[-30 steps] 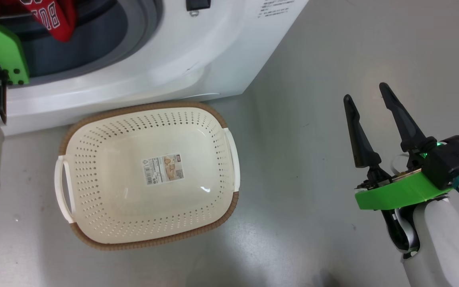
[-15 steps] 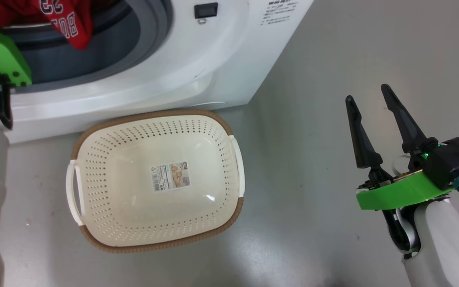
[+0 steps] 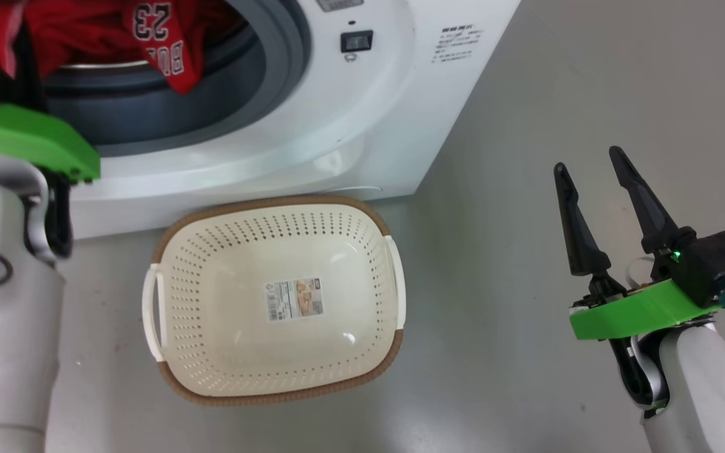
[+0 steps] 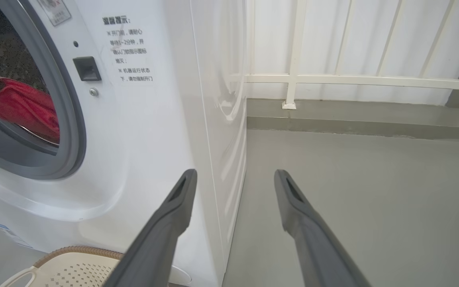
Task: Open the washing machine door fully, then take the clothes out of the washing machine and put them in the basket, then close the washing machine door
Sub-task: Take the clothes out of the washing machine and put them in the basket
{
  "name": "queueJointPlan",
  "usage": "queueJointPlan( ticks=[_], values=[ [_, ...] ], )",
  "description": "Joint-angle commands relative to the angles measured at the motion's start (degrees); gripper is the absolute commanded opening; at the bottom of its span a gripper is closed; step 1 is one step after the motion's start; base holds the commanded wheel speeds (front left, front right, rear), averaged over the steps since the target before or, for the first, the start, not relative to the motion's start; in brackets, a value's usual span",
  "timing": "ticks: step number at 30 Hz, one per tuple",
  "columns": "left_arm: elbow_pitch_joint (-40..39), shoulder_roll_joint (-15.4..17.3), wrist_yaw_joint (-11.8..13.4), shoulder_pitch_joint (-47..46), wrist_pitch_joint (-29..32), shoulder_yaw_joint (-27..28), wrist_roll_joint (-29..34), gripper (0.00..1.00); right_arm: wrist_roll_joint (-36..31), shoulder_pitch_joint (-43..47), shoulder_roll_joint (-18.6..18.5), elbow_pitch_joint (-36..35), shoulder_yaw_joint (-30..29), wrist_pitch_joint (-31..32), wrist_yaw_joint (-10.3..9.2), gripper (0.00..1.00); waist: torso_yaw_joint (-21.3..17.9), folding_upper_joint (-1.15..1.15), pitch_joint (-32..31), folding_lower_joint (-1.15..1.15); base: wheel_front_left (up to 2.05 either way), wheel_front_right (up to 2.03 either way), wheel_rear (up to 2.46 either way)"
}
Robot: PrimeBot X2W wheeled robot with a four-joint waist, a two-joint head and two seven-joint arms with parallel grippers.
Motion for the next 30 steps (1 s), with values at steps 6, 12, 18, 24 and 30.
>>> queueJointPlan(
  ticks=[6,12,18,24,30],
  values=[
    [-12.4,1.9,0.7,9.7,-0.7,4.6,1.0,0.0,0.0,2.9,-0.4,-0.7,0.9,-0.4,0.37,1.0,1.5,0.0,-4.7,0.0,0.0,0.0,0.0],
    [-21.1,0.8,1.7,18.1,-0.7,7.4,1.9,0.0,0.2,4.9,-0.5,-0.1,1.0,-0.4,0.37,1.0,1.8,0.0,-8.5,0.0,0.0,0.0,0.0],
    [-29.3,-0.9,2.0,25.1,-0.7,8.3,3.2,0.0,0.4,6.4,-0.6,0.3,1.2,-0.4,0.37,1.0,1.7,0.0,-12.0,0.0,0.0,0.0,0.0],
    [-37.1,-2.9,2.9,32.7,-0.7,7.8,4.1,0.0,0.7,8.4,-0.7,0.7,1.2,-0.4,0.37,1.0,1.7,0.0,-15.9,0.0,0.0,0.0,0.0],
    [-47.3,-3.8,4.6,39.5,1.4,6.8,4.7,0.0,0.8,10.0,-0.5,0.9,1.1,-0.4,0.37,1.0,1.9,0.0,-18.7,0.0,0.0,0.0,0.0]
  ],
)
